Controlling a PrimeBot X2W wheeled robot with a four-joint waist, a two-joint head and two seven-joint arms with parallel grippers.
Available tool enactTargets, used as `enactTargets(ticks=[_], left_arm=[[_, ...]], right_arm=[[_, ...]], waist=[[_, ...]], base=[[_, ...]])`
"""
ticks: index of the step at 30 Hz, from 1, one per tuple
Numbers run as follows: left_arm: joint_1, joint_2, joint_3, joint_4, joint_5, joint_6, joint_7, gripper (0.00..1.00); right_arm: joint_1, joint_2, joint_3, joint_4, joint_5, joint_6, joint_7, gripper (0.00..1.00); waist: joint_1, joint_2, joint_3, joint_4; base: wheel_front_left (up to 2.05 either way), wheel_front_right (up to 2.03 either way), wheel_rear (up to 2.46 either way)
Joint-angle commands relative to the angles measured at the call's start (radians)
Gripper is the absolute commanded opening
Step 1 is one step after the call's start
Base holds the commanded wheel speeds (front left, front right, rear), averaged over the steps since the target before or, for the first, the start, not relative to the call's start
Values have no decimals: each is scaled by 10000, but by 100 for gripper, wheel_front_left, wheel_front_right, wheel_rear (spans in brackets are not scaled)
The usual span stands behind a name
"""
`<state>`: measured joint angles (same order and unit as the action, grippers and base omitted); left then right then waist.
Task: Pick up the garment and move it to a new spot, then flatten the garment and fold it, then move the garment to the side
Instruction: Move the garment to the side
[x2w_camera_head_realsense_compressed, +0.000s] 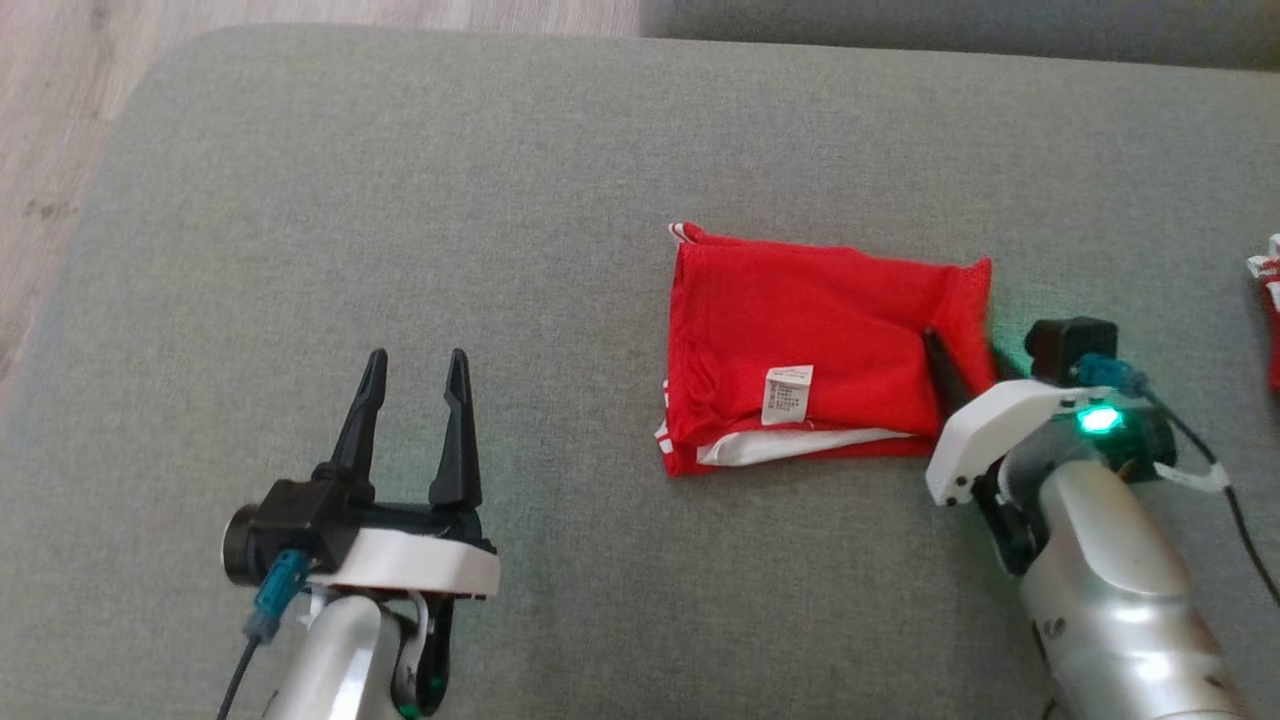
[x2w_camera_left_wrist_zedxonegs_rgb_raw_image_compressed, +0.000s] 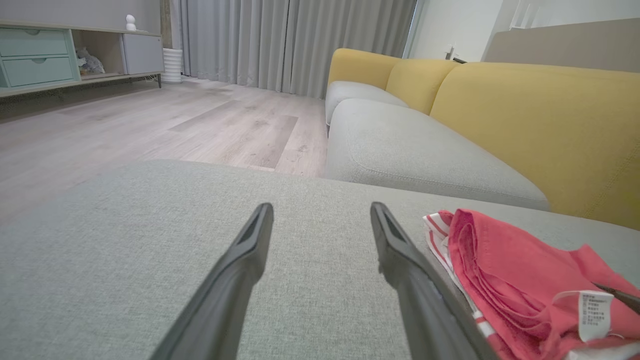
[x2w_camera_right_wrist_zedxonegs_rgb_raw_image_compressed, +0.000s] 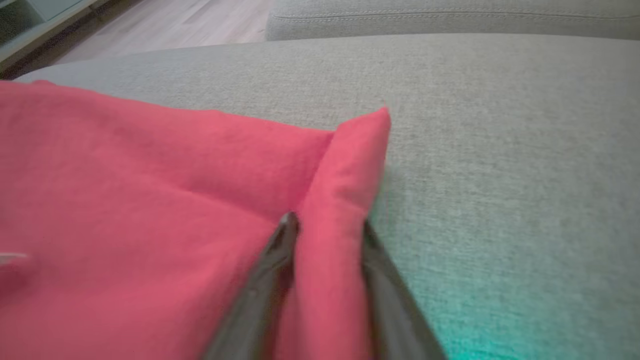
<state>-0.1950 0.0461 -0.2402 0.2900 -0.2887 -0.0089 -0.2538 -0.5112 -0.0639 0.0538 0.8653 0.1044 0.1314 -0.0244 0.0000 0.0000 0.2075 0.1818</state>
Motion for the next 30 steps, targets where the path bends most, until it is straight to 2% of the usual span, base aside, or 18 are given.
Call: enactTargets(ticks=[1, 7, 13, 19, 22, 27, 28, 30], left_arm=[[-277, 41, 259, -251, 100, 58, -80, 100], [-96, 41, 265, -293, 195, 41, -80, 100], [230, 41, 325, -471, 280, 102, -80, 100], [440, 41, 321, -572, 319, 103, -80, 100], [473, 41, 281, -614, 329, 110, -80, 100], [341, 41, 254, -642, 375, 67, -80, 100], [251, 41, 256, -662, 380, 43, -80, 100], [150, 41, 260, -684, 369, 23, -80, 100]], right_arm=[[131, 137, 377, 231, -82, -7, -71, 0], [-64, 137, 317, 438, -755, -7, -764, 0], [-91, 116, 126, -159, -2016, -7, -999, 0], [-72, -610, 207, -1243, -2930, -7, -642, 0], [-101, -1407, 360, -1904, -3075, -7, -284, 0], [-274, -3047, 306, -2720, -3004, -7, 333, 0], [-332, -3630, 183, -2850, -2964, -7, 624, 0], [-355, -4149, 76, -2928, -2981, -7, 902, 0]], waist=[[0, 0, -113, -58], [0, 0, -586, -417], [0, 0, -1080, -1085], [0, 0, -1248, -1594], [0, 0, -1154, -1835], [0, 0, -807, -2008], [0, 0, -622, -2009], [0, 0, -428, -1991]], base=[[0, 0, 0], [0, 0, 0], [0, 0, 0], [0, 0, 0], [0, 0, 0], [0, 0, 0], [0, 0, 0], [0, 0, 0]])
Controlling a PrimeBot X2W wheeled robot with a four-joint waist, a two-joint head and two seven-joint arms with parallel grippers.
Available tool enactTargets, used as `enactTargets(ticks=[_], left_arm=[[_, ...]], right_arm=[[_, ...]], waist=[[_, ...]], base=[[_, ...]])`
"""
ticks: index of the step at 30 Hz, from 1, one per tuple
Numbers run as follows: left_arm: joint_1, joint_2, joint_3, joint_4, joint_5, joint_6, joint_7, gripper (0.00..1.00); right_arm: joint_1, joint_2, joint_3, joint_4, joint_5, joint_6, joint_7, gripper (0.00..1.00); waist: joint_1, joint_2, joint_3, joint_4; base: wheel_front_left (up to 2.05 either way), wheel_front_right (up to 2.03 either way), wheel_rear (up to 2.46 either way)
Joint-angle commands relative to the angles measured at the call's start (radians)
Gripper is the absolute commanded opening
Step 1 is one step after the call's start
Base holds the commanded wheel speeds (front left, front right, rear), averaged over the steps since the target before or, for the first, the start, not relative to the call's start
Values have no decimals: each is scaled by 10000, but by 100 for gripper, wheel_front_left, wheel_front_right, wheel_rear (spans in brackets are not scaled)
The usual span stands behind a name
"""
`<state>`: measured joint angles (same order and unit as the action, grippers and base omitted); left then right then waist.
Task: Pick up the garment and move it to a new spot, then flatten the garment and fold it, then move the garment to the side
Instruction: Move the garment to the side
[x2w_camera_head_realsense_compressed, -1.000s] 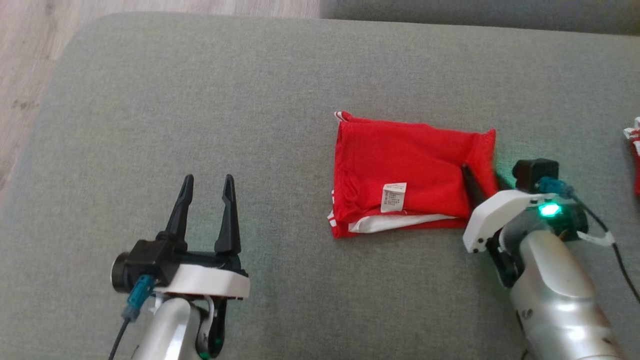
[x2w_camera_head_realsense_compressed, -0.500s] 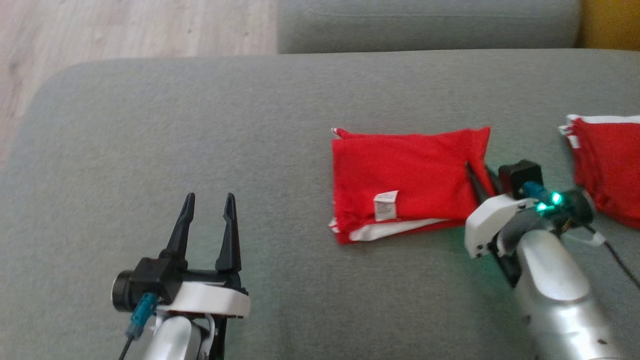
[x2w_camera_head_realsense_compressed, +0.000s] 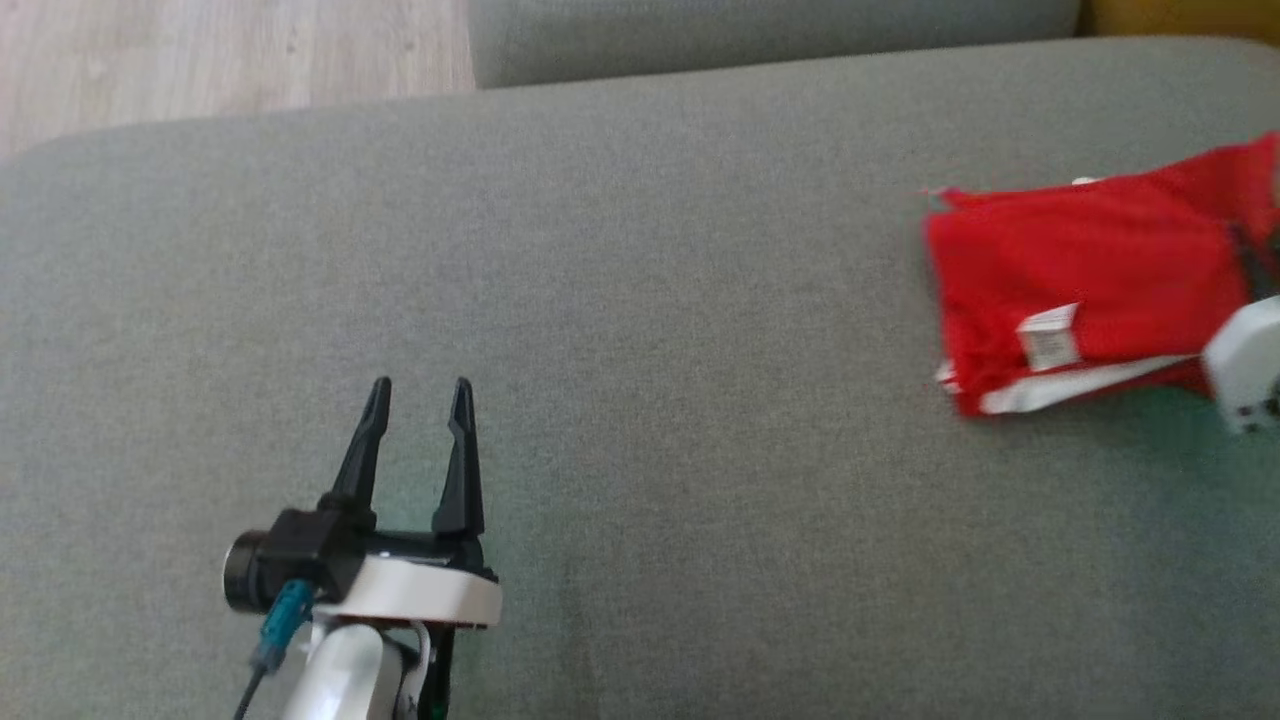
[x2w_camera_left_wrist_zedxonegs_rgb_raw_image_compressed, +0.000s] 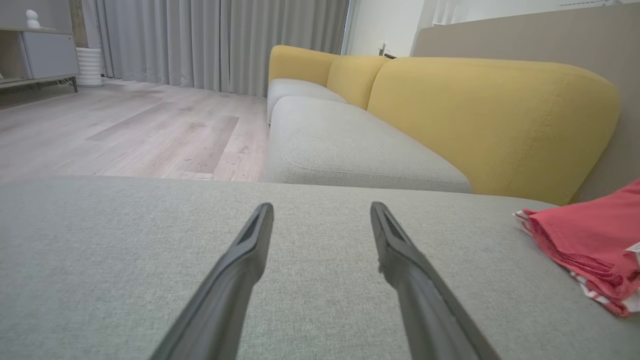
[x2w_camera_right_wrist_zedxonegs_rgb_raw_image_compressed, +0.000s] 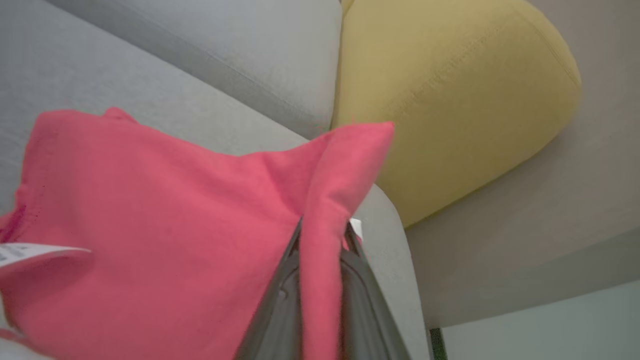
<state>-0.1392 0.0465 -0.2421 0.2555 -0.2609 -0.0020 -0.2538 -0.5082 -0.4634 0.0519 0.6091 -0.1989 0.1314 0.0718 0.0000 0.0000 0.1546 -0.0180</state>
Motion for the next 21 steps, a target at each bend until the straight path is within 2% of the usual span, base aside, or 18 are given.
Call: enactTargets(ticks=[1, 5, 11, 14, 21], left_arm=[[-451, 37, 285, -337, 82, -55, -80, 100], [-623, 37, 297, -298, 121, -138, -80, 100], [-923, 37, 402, -348, 186, -217, -80, 100], [-1039, 37, 449, -335, 226, -276, -80, 100], [-1167, 37, 547, -231, 262, -347, -80, 100]], right_arm=[[-393, -373, 15, -386, 55, -7, 62, 0], [-510, -1140, -421, -319, 45, -7, 331, 0], [-706, -1552, -1155, 37, -87, -7, 535, 0], [-869, -1375, -1684, 183, 30, -7, 565, 0], [-1029, -935, -2046, 22, -417, -7, 684, 0]], waist=[[0, 0, 195, 17], [0, 0, 589, 74], [0, 0, 1124, 193], [0, 0, 1338, 223], [0, 0, 1420, 163]], base=[[0, 0, 0], [0, 0, 0], [0, 0, 0], [0, 0, 0], [0, 0, 0]])
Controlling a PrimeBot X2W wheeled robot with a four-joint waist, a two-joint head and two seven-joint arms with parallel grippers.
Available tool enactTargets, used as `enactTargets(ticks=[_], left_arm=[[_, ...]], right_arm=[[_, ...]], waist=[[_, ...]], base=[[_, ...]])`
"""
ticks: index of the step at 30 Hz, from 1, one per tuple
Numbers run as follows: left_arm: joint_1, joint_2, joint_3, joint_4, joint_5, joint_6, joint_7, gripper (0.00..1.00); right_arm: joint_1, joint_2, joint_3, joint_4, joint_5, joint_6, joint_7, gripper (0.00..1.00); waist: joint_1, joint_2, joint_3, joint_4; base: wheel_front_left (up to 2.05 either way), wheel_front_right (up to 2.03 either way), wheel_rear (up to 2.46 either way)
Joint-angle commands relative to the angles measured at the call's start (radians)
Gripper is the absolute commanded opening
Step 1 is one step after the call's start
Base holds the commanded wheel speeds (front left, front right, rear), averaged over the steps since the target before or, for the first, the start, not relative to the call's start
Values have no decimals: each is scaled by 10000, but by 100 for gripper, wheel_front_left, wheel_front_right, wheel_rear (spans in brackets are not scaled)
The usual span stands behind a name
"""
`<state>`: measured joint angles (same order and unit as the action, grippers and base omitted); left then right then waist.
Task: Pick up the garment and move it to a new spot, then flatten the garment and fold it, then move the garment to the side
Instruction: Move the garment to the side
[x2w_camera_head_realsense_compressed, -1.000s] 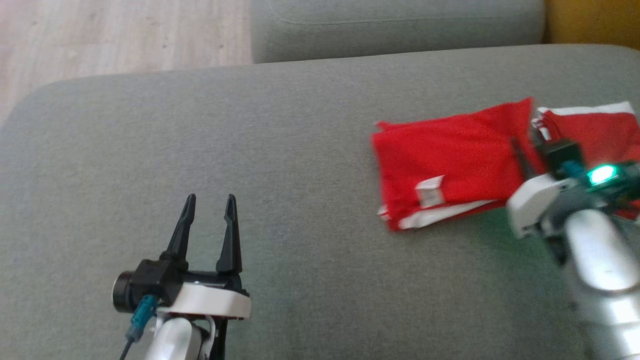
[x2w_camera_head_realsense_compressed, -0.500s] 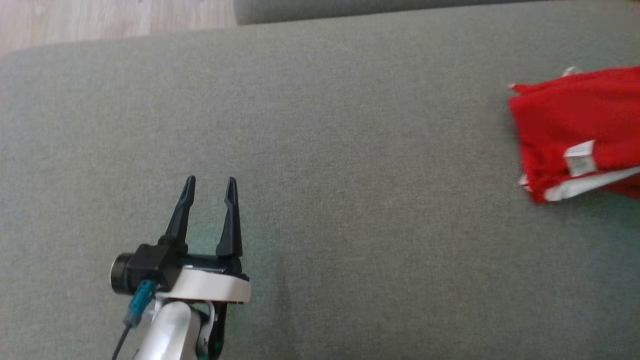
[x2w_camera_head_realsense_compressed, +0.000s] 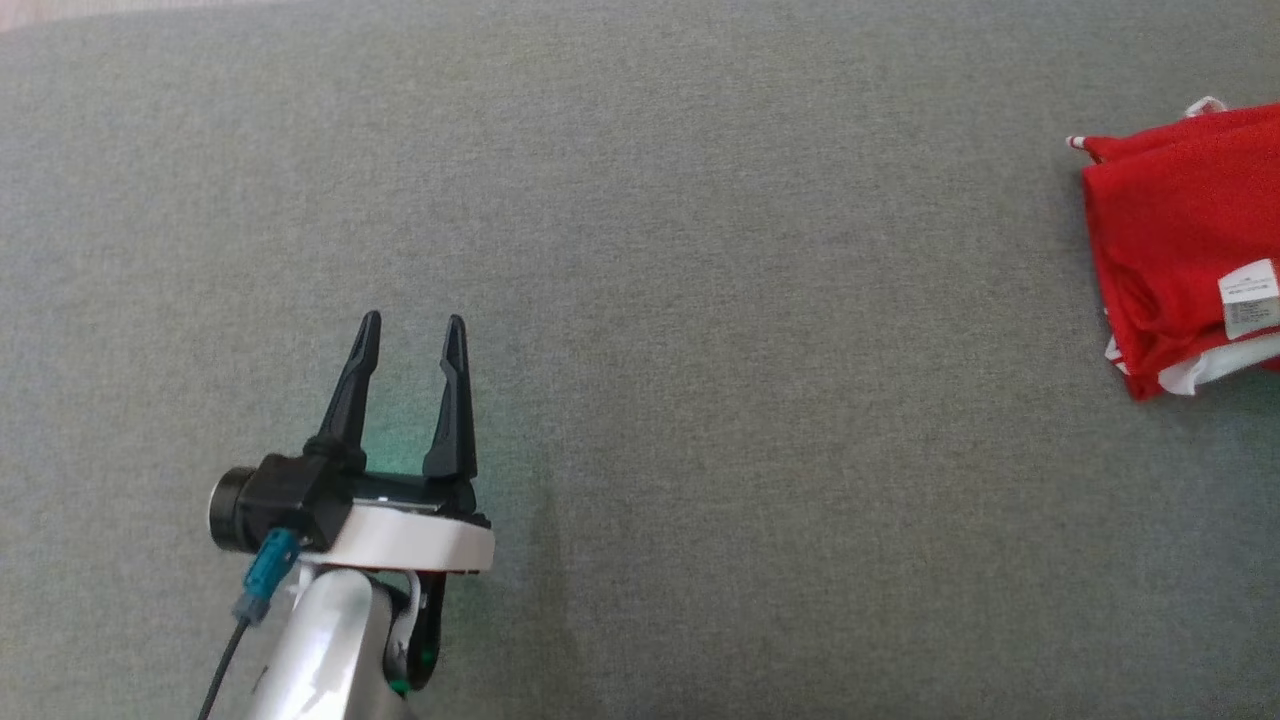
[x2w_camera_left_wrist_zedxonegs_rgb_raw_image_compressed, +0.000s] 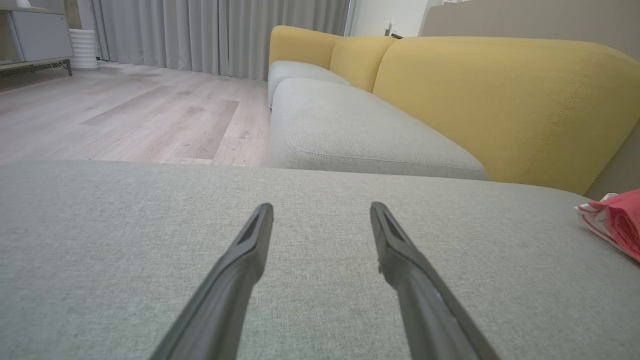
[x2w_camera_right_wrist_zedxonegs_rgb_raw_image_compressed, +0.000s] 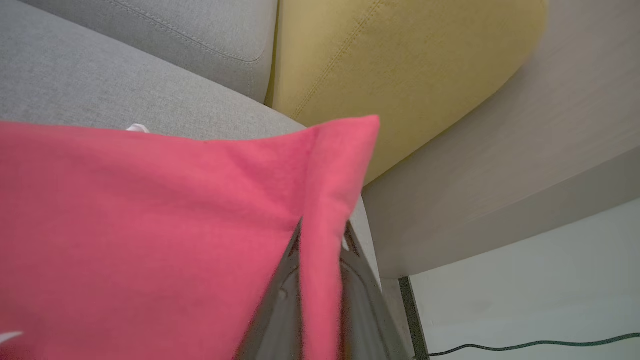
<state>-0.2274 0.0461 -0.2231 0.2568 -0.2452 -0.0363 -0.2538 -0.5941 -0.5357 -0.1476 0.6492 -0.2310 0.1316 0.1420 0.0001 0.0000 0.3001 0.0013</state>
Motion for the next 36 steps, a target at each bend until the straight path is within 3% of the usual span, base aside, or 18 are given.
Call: enactTargets(ticks=[1, 2, 9, 16, 26, 32, 36], left_arm=[[-284, 41, 353, -225, 96, -1, -80, 100], [-281, 41, 349, -205, 89, 1, -80, 100], [-219, 41, 332, -111, 51, 5, -80, 100], [-14, 41, 408, -112, -50, 102, -80, 100], [639, 41, 622, -377, -5, 330, -80, 100], [1009, 41, 734, -629, 26, 361, -80, 100], [1248, 41, 760, -743, 121, 327, -80, 100]], right_arm=[[-157, -132, -139, -431, -163, -9, -9, 44], [-140, -35, -243, -478, -196, -9, 7, 100], [49, 427, -509, -918, -337, -9, 77, 100], [267, 1164, -108, -1962, -146, -9, 19, 100], [788, 2961, 1148, -3868, 1002, -9, -245, 100], [1874, 4311, 958, -4835, 1717, -9, -881, 100], [2936, 4754, 1076, -4859, 2473, -9, -1649, 100]], waist=[[-1, 0, -64, -52], [-1, 0, -106, -77], [-1, 0, -471, -209], [-1, 0, -1282, -270], [-1, 0, -2615, -4], [-1, 0, -2992, 295], [-1, 0, -3118, 455]], base=[[0, 0, 0], [0, 0, 0], [0, 0, 0], [0, 0, 0], [0, 0, 0], [0, 0, 0], [0, 0, 0]])
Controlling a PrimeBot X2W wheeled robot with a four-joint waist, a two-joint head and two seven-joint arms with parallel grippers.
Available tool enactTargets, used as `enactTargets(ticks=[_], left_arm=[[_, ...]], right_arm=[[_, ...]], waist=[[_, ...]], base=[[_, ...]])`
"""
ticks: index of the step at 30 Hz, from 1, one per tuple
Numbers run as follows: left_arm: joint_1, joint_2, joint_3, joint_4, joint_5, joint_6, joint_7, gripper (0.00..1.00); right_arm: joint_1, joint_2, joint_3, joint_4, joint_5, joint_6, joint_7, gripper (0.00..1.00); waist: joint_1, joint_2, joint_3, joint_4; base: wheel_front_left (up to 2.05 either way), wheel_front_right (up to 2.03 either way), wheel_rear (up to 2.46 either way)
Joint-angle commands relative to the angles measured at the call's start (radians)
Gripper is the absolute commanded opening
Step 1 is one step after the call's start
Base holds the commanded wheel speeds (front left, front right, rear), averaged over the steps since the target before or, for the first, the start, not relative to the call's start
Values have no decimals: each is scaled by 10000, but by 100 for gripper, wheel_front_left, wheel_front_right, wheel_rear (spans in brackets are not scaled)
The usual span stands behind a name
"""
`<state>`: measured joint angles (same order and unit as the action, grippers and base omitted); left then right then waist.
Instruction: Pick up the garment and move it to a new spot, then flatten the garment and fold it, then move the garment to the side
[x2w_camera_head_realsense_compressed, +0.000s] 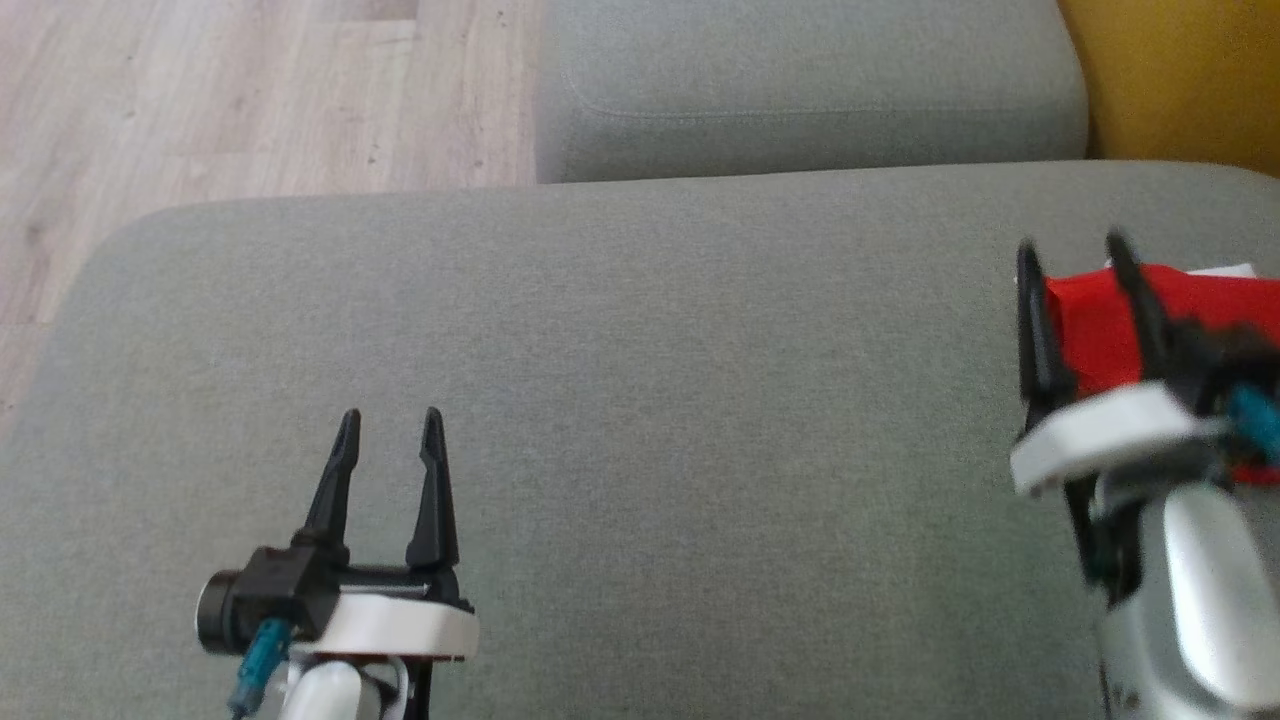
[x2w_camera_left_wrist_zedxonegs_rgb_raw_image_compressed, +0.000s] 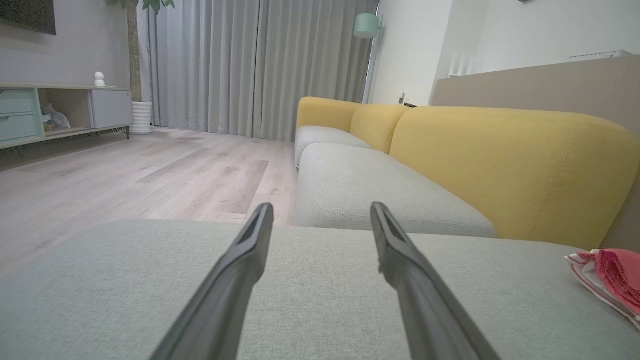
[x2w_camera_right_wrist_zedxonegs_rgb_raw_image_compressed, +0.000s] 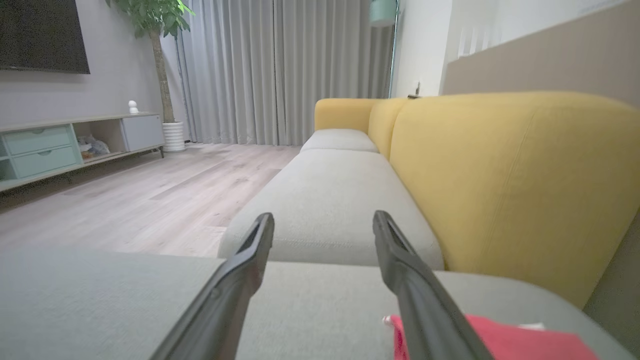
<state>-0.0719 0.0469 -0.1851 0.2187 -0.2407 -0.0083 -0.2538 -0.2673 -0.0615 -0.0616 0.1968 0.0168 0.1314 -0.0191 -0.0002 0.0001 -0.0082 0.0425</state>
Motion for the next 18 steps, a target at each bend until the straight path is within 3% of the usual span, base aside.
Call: enactTargets(ticks=[1, 9, 18], left_arm=[[-254, 33, 396, -360, 189, 81, -80, 100], [152, 33, 532, -347, 154, 309, -80, 100], [336, 33, 526, -249, -16, 394, -80, 100]], right_arm=[[-102, 54, 227, -266, 168, -7, -242, 100], [1275, 109, 570, 607, 1711, -7, -1835, 100], [2011, 111, 610, 1039, 1551, -7, -2336, 100]], waist=[[2, -1, -60, 77], [2, -1, -275, 255], [2, -1, -423, 294]], base=[[0, 0, 0], [0, 0, 0], [0, 0, 0]])
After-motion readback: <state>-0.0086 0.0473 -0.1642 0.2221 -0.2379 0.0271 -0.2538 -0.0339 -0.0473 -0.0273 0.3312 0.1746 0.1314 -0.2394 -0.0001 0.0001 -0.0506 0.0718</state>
